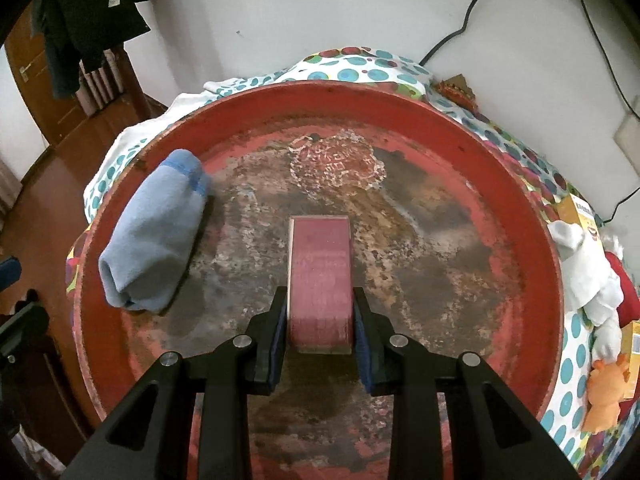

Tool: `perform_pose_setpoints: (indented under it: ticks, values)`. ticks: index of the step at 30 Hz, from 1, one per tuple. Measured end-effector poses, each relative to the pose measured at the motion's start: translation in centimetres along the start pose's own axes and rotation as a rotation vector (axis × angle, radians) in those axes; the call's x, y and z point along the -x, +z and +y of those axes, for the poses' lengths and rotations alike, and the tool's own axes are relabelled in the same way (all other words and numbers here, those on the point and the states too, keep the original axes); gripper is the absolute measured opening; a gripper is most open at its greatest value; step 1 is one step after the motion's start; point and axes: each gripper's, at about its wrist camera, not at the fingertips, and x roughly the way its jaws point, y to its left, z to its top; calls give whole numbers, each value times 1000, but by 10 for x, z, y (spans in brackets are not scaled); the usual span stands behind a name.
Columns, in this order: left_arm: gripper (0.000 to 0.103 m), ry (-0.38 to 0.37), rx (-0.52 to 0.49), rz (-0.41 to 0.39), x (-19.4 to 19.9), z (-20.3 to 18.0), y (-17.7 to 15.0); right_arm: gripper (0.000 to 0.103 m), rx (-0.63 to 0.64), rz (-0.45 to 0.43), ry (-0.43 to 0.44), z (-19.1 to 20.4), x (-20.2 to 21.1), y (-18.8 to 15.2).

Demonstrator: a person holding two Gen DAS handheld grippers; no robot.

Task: Organize objects
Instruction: 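Lower the dark red box into the tray and open the right gripper, then move the right gripper back to the yellow box and grasp it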

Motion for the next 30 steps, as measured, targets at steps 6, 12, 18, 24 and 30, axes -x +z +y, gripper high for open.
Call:
perform_pose_setpoints:
  ticks: [6,12,18,24,30]
  values:
    - [58,7,-7,7,-2,-1,-1,28,-4,-3,-3,-1,1,-1]
    - [58,2,-5,10,-3,-1,-1,38,-18,-33,17,-1,8,-4]
    - [58,3,-20,8,-2,-7,-1,39,-32,-57,23,-4,22,-12]
    - [58,4,-52,3,1,-20,-3,54,-72,-136,-14,-30,55,-34]
    - [58,3,-95,-3,2,-38,-7,54,-158,-172,-76,-87,85,-69]
